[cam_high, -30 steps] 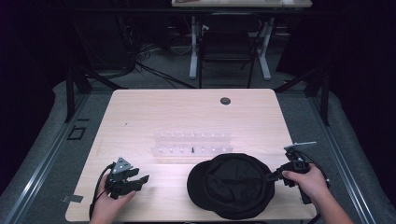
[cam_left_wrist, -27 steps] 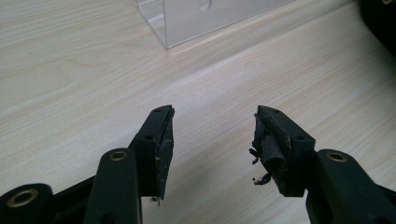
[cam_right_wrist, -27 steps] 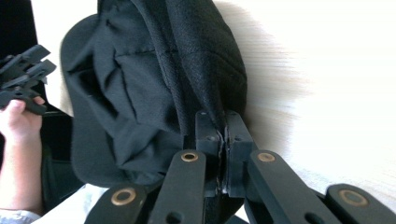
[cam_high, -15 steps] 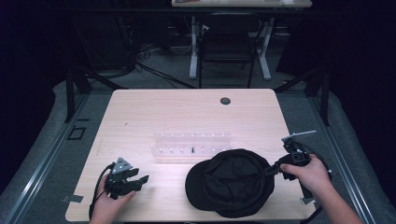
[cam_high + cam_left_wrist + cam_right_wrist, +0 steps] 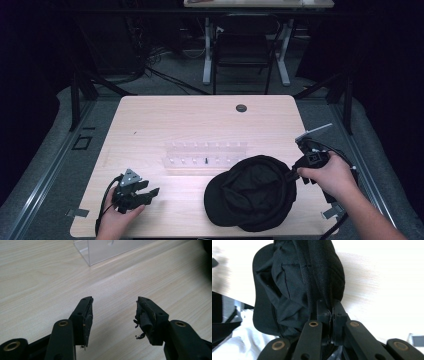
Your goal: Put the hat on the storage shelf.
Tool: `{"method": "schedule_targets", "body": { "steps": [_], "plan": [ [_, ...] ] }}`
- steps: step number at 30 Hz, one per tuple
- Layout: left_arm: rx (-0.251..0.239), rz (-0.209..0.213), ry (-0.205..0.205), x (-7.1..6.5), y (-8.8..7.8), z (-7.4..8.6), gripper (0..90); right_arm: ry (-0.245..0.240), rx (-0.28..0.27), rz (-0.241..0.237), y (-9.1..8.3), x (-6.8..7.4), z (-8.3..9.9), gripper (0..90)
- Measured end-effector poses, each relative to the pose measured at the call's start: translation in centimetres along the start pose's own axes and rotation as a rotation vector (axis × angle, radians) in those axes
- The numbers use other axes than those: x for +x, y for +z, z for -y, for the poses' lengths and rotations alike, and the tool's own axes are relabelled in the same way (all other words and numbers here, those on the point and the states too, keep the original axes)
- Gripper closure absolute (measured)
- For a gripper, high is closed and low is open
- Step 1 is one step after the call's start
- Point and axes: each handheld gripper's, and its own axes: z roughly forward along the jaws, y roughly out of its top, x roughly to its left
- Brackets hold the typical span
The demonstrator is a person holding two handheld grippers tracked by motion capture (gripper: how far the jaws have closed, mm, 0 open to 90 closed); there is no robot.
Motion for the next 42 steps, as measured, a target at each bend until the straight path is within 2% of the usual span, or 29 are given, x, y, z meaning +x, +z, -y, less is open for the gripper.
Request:
{"method": "schedule_targets", "body": {
  "steps": [1, 3, 6, 7, 9, 10, 11, 12, 13, 14, 15, 25, 32, 36, 40, 42],
  "plan": [
    [0.000, 0.000, 0.000, 0.0, 0.0, 0.0, 47.8, -0.017, 0.016, 0.012, -0.3, 0.1, -0.1, 87.6],
    [0.000, 0.000, 0.001, 0.0, 0.0, 0.0, 47.8, -0.007, 0.002, 0.043, -0.5, 0.8, -0.2, 87.6],
    [0.000, 0.000, 0.001, 0.0, 0.0, 0.0, 47.8, -0.016, 0.022, 0.072, -1.1, 1.4, -0.5, 87.6],
    [0.000, 0.002, -0.002, 0.0, 0.0, 0.0, 47.8, -0.048, 0.052, 0.081, -1.4, 1.5, -0.7, 87.6],
    [0.000, 0.001, 0.001, 0.0, 0.0, 0.0, 47.8, -0.028, 0.025, 0.092, -1.6, 2.1, -0.7, 87.6],
    [0.000, 0.000, 0.001, 0.0, 0.0, 0.0, 47.8, -0.038, 0.054, 0.100, -1.9, 2.3, -0.9, 87.6],
    [0.000, 0.000, 0.001, 0.0, 0.0, 0.0, 47.8, -0.035, 0.037, 0.111, -1.9, 2.5, -0.9, 87.6],
    [0.000, 0.001, 0.001, 0.0, 0.0, 0.0, 47.8, -0.033, 0.020, 0.113, -2.1, 2.9, -0.9, 87.6],
    [0.002, 0.002, 0.001, 0.0, 0.0, 0.0, 47.8, -0.042, 0.042, 0.123, -2.4, 3.0, -1.0, 87.6],
    [0.002, 0.002, 0.001, 0.0, 0.0, 0.0, 47.8, -0.031, 0.028, 0.122, -2.6, 3.4, -1.1, 87.6],
    [0.003, 0.003, 0.002, 0.0, 0.0, 0.0, 47.8, -0.048, 0.047, 0.132, -3.0, 3.6, -1.2, 87.6],
    [0.010, 0.008, 0.002, 0.0, -0.1, 0.0, 47.8, -0.058, 0.032, 0.165, -5.2, 5.7, -1.7, 87.7],
    [0.010, 0.008, 0.003, 0.0, 0.0, 0.0, 47.8, -0.058, 0.025, 0.145, -6.7, 6.6, -1.8, 87.8],
    [0.010, 0.009, 0.003, 0.0, 0.0, 0.0, 47.8, -0.051, -0.011, 0.120, -7.6, 7.0, -1.9, 87.8],
    [0.010, 0.008, 0.001, 0.0, 0.0, 0.0, 47.8, -0.053, -0.017, 0.103, -8.6, 7.0, -2.0, 87.8],
    [0.010, 0.009, 0.000, 0.0, 0.0, 0.0, 47.8, -0.034, -0.032, 0.086, -9.0, 7.0, -2.1, 87.8]
  ]
}}
